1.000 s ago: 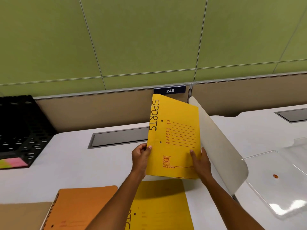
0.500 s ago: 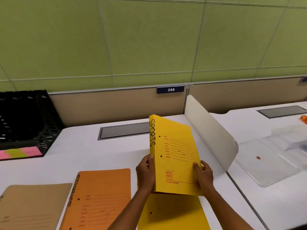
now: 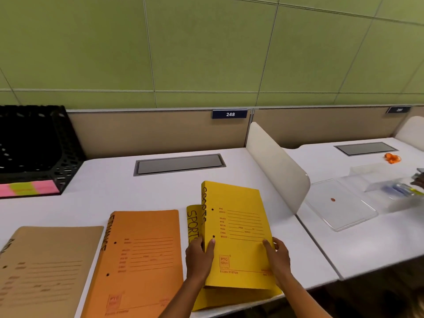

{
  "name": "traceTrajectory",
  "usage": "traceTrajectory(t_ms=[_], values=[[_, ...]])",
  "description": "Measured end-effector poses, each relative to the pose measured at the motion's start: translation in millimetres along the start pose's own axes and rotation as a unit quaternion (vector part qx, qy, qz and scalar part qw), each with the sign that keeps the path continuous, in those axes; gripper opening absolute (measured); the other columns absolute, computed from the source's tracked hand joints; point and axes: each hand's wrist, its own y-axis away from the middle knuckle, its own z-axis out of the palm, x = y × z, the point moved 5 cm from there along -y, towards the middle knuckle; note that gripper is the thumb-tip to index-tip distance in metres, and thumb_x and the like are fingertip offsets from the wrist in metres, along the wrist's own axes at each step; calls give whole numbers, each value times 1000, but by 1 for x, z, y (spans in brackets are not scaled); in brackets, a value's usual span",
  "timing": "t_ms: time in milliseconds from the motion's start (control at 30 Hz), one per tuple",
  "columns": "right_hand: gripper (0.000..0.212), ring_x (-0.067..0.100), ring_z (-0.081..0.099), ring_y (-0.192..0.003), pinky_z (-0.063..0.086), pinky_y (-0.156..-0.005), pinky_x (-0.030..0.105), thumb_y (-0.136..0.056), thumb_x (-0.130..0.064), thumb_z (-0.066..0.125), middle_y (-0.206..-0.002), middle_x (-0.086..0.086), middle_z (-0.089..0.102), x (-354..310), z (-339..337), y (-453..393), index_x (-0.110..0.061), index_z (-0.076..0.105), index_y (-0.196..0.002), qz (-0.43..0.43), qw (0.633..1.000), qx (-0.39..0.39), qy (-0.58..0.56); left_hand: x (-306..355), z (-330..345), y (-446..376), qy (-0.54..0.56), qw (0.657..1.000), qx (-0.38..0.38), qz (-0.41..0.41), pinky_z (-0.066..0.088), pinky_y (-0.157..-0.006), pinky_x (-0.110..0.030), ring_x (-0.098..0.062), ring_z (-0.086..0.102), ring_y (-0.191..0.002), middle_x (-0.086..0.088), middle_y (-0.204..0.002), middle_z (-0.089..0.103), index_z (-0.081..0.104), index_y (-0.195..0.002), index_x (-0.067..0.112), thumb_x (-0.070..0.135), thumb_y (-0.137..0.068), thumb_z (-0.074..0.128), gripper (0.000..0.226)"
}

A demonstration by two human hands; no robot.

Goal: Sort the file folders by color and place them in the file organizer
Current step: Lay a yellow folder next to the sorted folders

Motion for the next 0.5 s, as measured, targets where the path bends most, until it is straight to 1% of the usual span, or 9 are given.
traceTrajectory(t_ms=[67, 133, 200, 233, 300, 400, 467, 500], values=[[54, 33, 51, -120, 44, -99, 48, -93, -40, 57, -137, 13, 51, 8, -1, 2, -12, 45, -138, 1, 1000, 0, 18, -3, 4, 11, -12, 1000, 9, -15, 52, -66, -42, -14, 58, -74, 1, -81, 62, 66, -85, 16, 40, -92, 60, 25], [54, 32, 52, -118, 45, -99, 47, -93, -40, 58, -134, 13, 53, 13, 0, 3, -10, 47, -136, -7, 999, 0, 32, -3, 5, 19, -18, 999, 26, -17, 50, -66, -35, -14, 57, -79, 2, -84, 61, 66, -89, 18, 36, -93, 59, 20], [54, 32, 52, -118, 44, -99, 47, -93, -39, 58, -133, 14, 54, 16, 4, 3, -9, 48, -136, -11, 999, 0, 49, -1, 5, 27, -22, 999, 43, -25, 43, -64, -28, -13, 55, -80, 2, -86, 58, 67, -90, 20, 30, -94, 58, 14], [55, 33, 52, -119, 43, -100, 47, -92, -39, 59, -134, 14, 54, 18, 5, 3, -8, 48, -136, -12, 998, -2, 57, 0, 5, 31, -28, 998, 51, -28, 39, -64, -26, -12, 54, -80, 1, -87, 56, 66, -91, 21, 28, -94, 58, 11], [59, 34, 50, -121, 42, -101, 48, -90, -40, 61, -135, 16, 52, 21, 8, 4, -7, 47, -137, -15, 998, -6, 63, -1, 6, 38, -43, 996, 61, -40, 37, -65, -27, -14, 54, -80, 0, -89, 54, 66, -92, 20, 25, -94, 58, 10], [64, 34, 46, -126, 39, -105, 49, -89, -43, 62, -139, 16, 49, 24, 12, 3, -7, 44, -139, -14, 997, -21, 71, -5, 5, 44, -65, 994, 65, -52, 38, -68, -29, -20, 55, -83, -1, -89, 52, 66, -91, 17, 24, -94, 59, 10], [66, 34, 45, -127, 37, -106, 49, -89, -46, 61, -141, 15, 47, 25, 14, 3, -8, 43, -140, -17, 996, -33, 86, -7, 4, 46, -86, 993, 61, -62, 37, -71, -30, -24, 56, -88, -3, -92, 53, 66, -96, 13, 23, -94, 59, 12], [67, 34, 44, -128, 36, -106, 49, -88, -47, 61, -142, 15, 46, 25, 15, 4, -8, 43, -140, -19, 995, -39, 94, -9, 3, 47, -98, 991, 57, -67, 38, -74, -30, -26, 57, -94, -6, -97, 55, 65, -102, 11, 24, -94, 59, 16]])
